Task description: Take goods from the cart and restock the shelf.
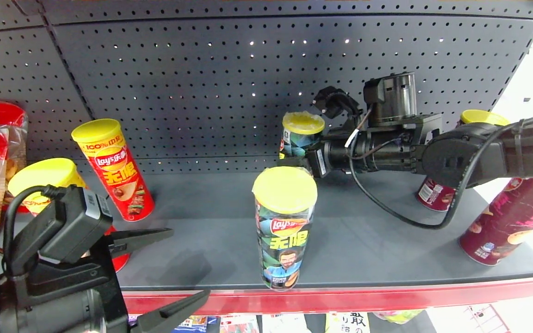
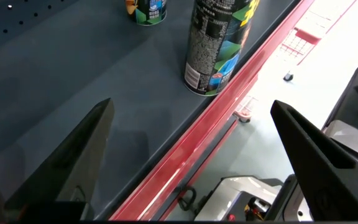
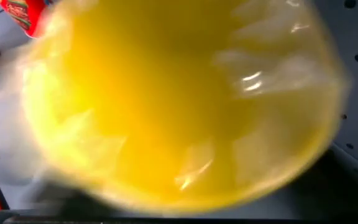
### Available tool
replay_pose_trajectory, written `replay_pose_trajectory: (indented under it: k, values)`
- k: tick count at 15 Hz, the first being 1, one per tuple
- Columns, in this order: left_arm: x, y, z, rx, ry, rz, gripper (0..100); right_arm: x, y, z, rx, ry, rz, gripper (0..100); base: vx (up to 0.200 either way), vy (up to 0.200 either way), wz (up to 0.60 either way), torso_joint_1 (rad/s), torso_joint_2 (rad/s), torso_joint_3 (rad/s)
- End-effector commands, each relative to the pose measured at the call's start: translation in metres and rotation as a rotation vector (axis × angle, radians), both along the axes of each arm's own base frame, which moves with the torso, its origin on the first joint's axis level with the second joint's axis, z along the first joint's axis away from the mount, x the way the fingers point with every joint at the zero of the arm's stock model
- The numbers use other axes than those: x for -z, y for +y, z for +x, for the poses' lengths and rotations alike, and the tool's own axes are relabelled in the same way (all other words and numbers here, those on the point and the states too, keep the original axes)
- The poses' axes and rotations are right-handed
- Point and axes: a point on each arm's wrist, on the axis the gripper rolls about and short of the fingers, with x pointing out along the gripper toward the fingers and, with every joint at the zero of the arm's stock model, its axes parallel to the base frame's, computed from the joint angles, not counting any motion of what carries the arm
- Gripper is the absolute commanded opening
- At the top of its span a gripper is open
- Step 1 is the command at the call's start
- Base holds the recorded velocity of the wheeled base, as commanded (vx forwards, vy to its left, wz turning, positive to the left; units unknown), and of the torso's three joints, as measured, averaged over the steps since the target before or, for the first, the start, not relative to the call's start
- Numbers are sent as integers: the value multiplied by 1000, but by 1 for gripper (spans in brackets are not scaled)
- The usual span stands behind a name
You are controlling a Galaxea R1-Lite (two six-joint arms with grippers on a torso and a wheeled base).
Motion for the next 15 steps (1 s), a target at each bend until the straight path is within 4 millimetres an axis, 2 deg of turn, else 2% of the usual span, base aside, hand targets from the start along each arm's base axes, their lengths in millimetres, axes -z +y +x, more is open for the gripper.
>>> replay_pose_trajectory:
  k: [1,5,10,11,12,14,15]
  values:
    - [2,0,0,0,8,6,100,-4,-5,-8,4,-7,2,100,0,0,0,0,0,0]
    - [6,-2,2,-7,26,27,100,-19,-21,-33,60,-12,28,100,0,0,0,0,0,0]
    - [18,-7,11,-38,74,74,100,-33,-56,-85,176,-13,54,100,0,0,0,0,0,0]
    - [18,-7,11,-38,75,75,100,-33,-56,-86,178,-14,54,100,0,0,0,0,0,0]
    - [23,-9,14,-39,92,90,100,-38,-71,-109,228,-29,73,100,0,0,0,0,0,0]
    - [26,-11,18,-49,104,103,100,-43,-85,-133,238,-48,97,100,0,0,0,0,0,0]
    - [28,-13,21,-56,114,113,100,-43,-100,-159,233,-70,111,100,0,0,0,0,0,0]
